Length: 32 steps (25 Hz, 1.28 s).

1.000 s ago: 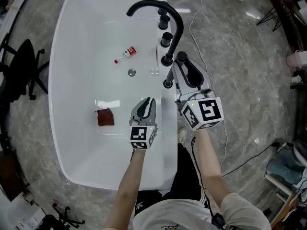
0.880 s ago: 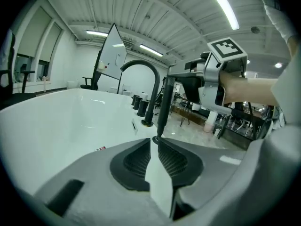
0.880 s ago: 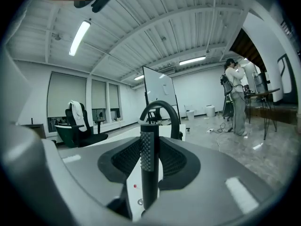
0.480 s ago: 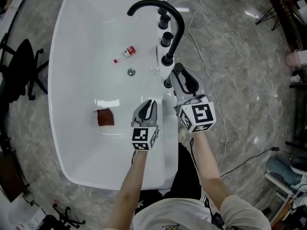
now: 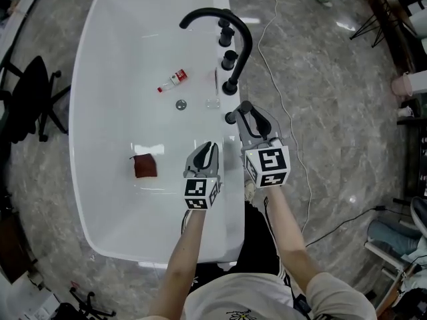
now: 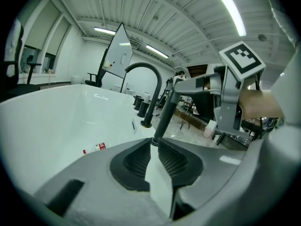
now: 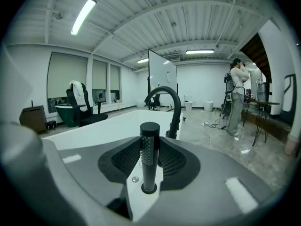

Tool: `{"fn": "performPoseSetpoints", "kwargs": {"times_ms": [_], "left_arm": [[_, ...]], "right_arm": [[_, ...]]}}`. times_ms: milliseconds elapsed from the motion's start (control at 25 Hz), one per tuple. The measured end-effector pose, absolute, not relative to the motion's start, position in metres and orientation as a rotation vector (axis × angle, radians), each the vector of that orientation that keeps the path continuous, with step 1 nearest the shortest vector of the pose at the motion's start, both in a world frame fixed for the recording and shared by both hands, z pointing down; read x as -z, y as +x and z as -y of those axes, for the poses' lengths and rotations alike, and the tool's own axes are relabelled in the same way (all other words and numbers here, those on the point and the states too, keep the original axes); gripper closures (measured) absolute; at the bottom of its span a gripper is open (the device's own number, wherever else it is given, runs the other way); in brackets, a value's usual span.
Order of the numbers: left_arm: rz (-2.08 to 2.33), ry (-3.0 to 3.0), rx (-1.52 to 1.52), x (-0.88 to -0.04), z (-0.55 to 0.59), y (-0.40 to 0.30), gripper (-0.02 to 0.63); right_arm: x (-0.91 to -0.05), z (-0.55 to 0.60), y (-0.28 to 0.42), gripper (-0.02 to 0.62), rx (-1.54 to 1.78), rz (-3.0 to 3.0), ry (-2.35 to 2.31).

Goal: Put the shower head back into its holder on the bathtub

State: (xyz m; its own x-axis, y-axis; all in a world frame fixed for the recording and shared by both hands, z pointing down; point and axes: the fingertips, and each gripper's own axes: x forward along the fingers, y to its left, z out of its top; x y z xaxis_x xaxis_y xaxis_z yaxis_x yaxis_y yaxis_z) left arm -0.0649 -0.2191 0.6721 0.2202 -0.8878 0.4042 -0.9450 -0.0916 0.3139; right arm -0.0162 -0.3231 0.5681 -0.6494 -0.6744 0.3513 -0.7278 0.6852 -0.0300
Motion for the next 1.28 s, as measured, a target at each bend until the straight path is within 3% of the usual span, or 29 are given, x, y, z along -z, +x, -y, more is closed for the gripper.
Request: {"fn": "performPoseSetpoints", "kwargs": {"times_ms": [200, 480, 560, 720, 960, 1120, 1280], "left_arm": [[1.687, 2.032, -0.145, -0.654, 0.221, -0.060, 0.557], [1.767, 2.128, -0.042, -0.577, 0.222, -0.083, 0.537], [1.760, 2.143, 0.021, -0.544, 0.208, -0.086, 0.525], [1.802, 2.238, 0.103, -0.475, 0.177, -0.091, 0.564], [1.874, 2.473, 0.110, -0.367, 0.155, -0.106, 0.606], [1.836, 2.624, 0.015, -0.332, 0.134, -0.110, 0.606], [1.902, 2.622, 0.125, -0.308, 0.128, -0.112, 0.606]], "right_arm": [[-0.584, 0.318, -0.020, 0.471, -0.185, 2.586, 1.056], [-0.581, 0.320, -0.014, 0.463, -0.378, 2.529, 1.052], [-0.545, 0.308, 0.000, 0.492, -0.424, 2.568, 1.148], [-0.467, 0.258, 0.023, 0.572, -0.639, 2.661, 1.345], [-0.388, 0.200, 0.003, 0.591, -0.539, 2.801, 1.410], [-0.342, 0.176, -0.019, 0.591, -0.362, 2.845, 1.412], [-0.312, 0.153, -0.034, 0.592, -0.137, 2.885, 1.341]]}}
